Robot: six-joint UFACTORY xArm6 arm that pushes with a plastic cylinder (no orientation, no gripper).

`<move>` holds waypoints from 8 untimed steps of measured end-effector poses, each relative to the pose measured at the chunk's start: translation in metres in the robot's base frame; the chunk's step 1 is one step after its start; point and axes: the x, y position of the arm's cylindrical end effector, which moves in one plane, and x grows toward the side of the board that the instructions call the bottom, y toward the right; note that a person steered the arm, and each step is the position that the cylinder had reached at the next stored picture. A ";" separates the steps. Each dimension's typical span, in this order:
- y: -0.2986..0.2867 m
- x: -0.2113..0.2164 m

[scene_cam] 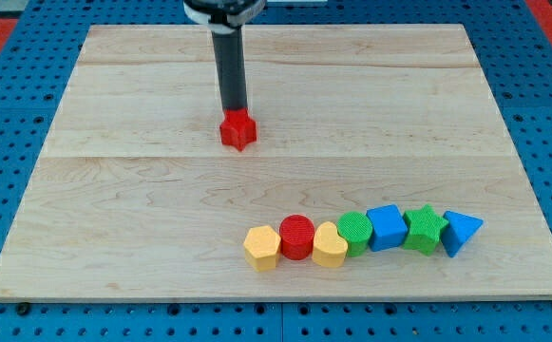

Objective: Move the red star to the top of the yellow hexagon

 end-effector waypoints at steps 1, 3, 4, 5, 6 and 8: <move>0.000 0.046; 0.033 0.068; 0.076 0.071; 0.068 0.101; 0.033 0.109; 0.027 0.063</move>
